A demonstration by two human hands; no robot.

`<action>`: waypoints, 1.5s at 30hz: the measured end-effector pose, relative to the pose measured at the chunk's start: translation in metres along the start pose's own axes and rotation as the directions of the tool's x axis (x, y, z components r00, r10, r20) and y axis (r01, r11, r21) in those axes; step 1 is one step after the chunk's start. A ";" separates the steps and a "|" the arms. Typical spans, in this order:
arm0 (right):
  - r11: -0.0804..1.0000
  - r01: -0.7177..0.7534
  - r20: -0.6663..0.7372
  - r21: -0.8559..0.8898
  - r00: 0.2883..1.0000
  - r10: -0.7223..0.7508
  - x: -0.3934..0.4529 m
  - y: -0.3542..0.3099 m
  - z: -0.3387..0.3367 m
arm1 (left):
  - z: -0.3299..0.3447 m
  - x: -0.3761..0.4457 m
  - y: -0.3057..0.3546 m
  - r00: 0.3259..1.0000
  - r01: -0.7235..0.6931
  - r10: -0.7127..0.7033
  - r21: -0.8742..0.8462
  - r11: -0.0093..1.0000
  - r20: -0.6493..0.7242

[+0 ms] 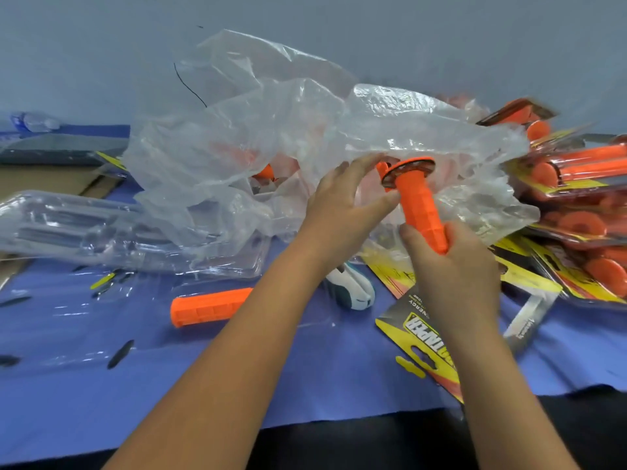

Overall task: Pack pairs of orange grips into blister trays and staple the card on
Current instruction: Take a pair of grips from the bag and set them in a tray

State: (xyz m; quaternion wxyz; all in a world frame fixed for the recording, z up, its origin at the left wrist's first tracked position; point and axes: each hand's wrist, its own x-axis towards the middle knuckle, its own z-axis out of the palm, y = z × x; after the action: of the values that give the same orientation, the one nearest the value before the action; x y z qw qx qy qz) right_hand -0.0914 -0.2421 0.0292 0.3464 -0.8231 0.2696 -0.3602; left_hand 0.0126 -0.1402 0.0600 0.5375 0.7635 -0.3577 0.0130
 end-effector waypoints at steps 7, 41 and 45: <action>0.978 0.078 0.126 0.193 0.987 -0.103 -0.035 -0.027 0.029 | -0.045 -0.027 -0.002 0.975 -0.113 0.098 -0.067 0.991 -0.198; 0.916 0.392 0.467 0.086 0.796 -0.384 -0.024 -0.067 0.129 | -0.154 -0.126 -0.112 0.943 0.217 -0.113 0.321 0.922 -0.314; 0.945 0.319 0.436 0.075 0.842 -0.319 -0.016 -0.051 0.108 | -0.155 -0.121 -0.114 0.932 0.253 -0.112 0.402 0.880 -0.344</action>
State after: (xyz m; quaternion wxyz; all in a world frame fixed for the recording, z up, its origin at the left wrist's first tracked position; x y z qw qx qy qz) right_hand -0.0063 -0.1588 0.0079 0.3337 -0.9165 0.0432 -0.2164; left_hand 0.0428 0.0714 -0.0161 0.3994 0.8839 -0.1819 0.1619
